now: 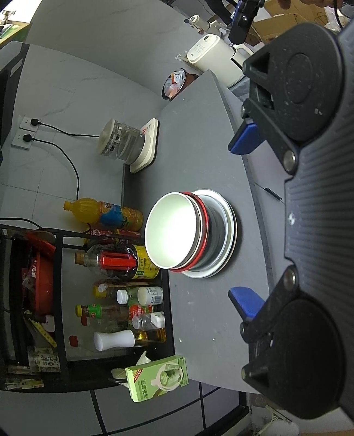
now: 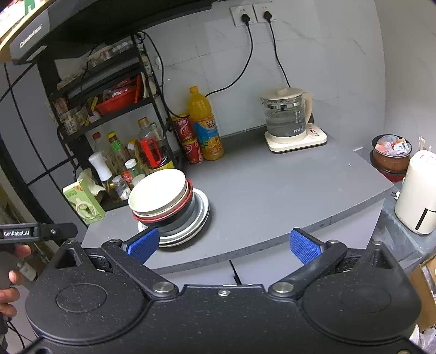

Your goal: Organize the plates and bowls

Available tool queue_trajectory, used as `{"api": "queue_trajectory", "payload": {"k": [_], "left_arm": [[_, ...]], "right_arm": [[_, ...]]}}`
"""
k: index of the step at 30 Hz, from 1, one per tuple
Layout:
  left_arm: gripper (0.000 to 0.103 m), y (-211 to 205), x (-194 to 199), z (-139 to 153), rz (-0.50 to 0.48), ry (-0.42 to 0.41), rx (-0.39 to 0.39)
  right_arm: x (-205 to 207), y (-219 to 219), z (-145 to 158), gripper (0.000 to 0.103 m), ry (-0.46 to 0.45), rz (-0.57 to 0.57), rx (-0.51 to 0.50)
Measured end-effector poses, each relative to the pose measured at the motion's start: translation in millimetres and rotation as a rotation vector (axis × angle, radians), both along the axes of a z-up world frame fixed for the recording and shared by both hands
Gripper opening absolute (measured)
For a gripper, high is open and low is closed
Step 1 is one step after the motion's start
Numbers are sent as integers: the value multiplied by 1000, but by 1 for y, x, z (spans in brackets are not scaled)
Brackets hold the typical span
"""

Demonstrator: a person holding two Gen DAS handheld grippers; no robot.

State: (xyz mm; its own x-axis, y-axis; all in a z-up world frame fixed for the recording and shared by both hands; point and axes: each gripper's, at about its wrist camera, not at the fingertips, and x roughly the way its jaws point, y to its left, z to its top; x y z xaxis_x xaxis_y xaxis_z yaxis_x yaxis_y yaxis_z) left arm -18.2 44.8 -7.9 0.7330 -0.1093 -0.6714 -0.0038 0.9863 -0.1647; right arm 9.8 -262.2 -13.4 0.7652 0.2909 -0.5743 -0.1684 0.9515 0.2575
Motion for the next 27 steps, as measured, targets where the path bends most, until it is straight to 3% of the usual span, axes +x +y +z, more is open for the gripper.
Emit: {"api": "queue_trajectory", "payload": {"k": [27], "left_arm": [[103, 18, -7, 6, 30, -11, 21]], "right_arm": [[-6, 8, 4, 103, 2, 38, -15]]}}
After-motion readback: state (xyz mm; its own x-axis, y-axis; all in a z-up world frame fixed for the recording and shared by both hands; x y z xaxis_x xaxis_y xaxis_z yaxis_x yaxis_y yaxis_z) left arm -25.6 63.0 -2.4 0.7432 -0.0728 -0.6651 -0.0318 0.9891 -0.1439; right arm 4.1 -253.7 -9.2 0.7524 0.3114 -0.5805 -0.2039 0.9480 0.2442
